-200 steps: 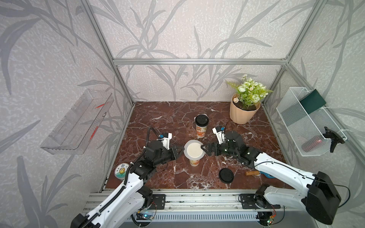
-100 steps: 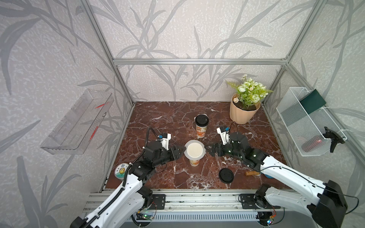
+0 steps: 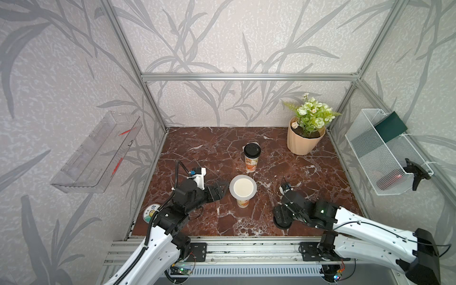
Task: Put the leak-proof paper on the milk tea cups
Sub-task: Pick up the cup lid from the center of the board.
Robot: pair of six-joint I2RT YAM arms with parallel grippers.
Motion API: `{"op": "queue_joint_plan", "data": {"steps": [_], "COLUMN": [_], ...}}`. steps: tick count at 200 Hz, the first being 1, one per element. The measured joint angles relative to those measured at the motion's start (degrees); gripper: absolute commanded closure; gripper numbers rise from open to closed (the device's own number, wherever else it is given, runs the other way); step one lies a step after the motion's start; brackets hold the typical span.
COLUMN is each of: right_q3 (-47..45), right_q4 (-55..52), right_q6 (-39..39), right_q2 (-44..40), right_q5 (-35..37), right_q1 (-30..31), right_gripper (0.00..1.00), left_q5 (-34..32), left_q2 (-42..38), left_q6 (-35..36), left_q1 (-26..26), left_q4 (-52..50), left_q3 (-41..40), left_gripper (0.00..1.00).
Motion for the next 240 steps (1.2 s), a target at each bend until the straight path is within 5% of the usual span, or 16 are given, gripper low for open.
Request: {"op": "queue_joint_plan", "data": {"steps": [36,240], "right_q3": [-5.66,-5.01], "right_q4": [3.02,12.2], "right_q6": [4.7,8.72], "right_q2": [3.45,7.52], "right_q5": [-1.07,1.14], "right_q1": [0.44,6.32], "right_gripper": [0.06,0.11], "left_q5": [-1.62,-2.03], "left_q2": [-0.07,-0.37], "left_q6": [0.94,1.97], "left_q1": [0.02,0.02], "left_q4": [-0.87,-1.38], "left_q3": [0.17,0.17], "left_gripper": [0.01,0.01]}}
